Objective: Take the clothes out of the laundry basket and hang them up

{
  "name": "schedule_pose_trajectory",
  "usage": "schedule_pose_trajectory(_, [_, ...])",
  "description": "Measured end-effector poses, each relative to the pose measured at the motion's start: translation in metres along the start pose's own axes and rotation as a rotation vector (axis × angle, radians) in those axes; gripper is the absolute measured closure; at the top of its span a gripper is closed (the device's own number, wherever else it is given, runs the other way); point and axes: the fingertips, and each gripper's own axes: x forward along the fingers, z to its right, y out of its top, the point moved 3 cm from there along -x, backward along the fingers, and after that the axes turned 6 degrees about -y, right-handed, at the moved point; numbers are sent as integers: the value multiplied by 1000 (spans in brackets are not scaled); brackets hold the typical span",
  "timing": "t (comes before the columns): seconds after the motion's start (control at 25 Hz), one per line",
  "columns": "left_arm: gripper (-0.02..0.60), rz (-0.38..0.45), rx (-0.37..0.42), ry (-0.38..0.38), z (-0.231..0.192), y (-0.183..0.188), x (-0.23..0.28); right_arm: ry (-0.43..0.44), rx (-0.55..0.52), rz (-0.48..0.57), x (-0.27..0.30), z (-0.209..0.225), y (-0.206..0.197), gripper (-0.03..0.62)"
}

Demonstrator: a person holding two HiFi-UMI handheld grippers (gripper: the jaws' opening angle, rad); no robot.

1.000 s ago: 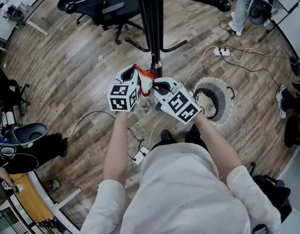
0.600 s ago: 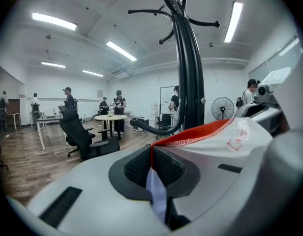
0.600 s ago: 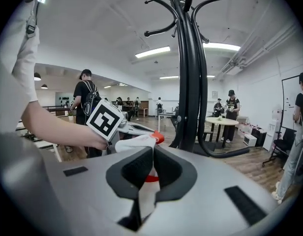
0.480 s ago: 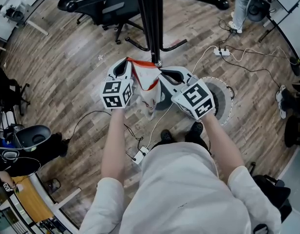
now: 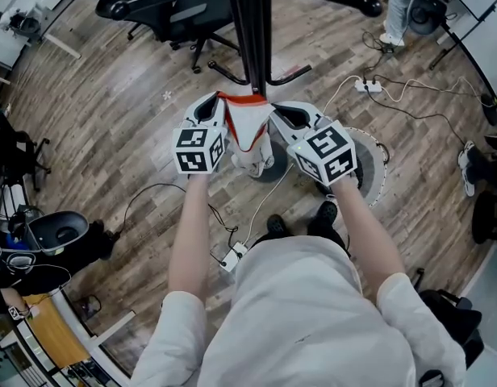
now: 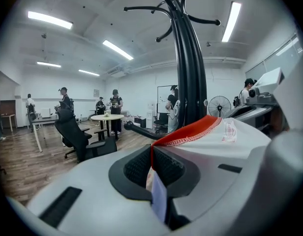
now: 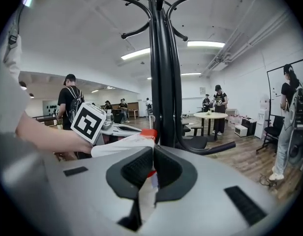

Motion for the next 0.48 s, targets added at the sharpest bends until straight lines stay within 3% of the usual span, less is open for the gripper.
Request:
schedule_pose_trajectory(0.2, [557, -37, -34, -18, 4, -21, 9, 8, 31, -45, 12, -3, -18, 580])
schedule_pose_trajectory(0.48, [556, -78, -51, -68, 15, -49, 17, 15, -7, -89, 22, -14, -36, 577])
